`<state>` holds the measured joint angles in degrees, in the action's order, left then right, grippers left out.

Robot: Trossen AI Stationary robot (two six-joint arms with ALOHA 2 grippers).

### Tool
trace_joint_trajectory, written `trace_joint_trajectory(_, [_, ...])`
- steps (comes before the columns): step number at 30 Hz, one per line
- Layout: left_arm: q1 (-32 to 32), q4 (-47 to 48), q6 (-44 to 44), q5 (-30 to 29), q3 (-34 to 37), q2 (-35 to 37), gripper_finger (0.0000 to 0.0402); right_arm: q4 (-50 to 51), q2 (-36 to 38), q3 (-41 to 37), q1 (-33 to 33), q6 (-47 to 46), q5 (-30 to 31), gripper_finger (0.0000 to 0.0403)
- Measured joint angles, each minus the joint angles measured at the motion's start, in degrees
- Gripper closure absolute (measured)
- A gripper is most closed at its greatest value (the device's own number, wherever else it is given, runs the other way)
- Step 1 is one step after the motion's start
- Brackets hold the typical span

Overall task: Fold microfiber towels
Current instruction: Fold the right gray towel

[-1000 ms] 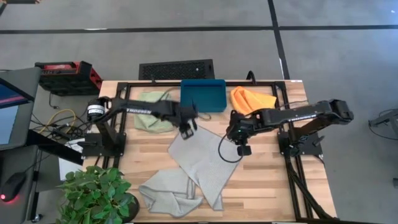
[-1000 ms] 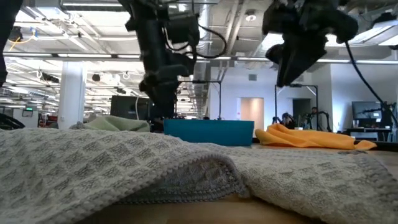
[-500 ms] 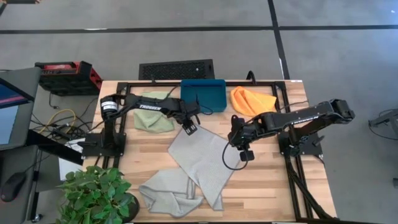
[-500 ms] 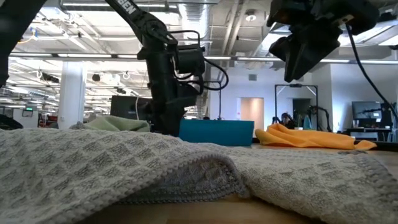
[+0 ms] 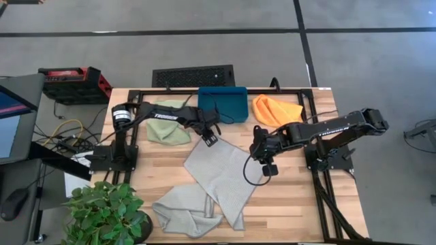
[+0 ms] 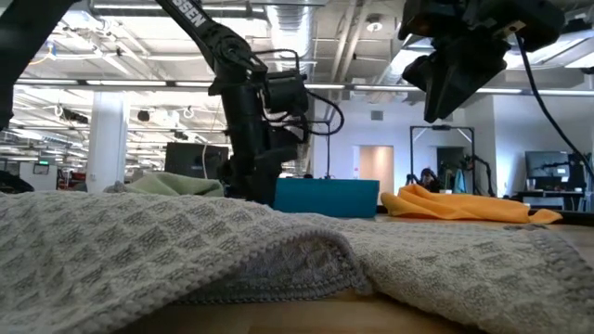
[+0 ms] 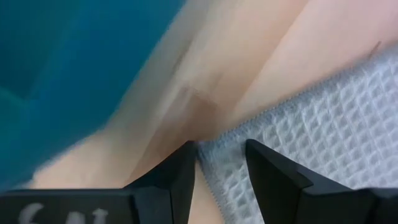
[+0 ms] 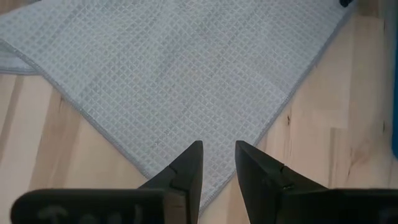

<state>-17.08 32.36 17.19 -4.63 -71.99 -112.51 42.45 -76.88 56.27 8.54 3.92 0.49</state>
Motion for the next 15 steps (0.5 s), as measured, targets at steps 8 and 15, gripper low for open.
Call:
trace_joint_trajectory(8, [-0.2,-0.3,-0.6,1.7,-0.3,-2.3,0.0265,0.6,0.0,0.0,0.1,-1.0,0.0,0.0286])
trace_joint_trajectory(15, [0.2,0.8,-1.6,1.0,-0.3,-1.9,0.0324,3.3,0.0,0.0,0.1,-4.5,-0.2,0.0286])
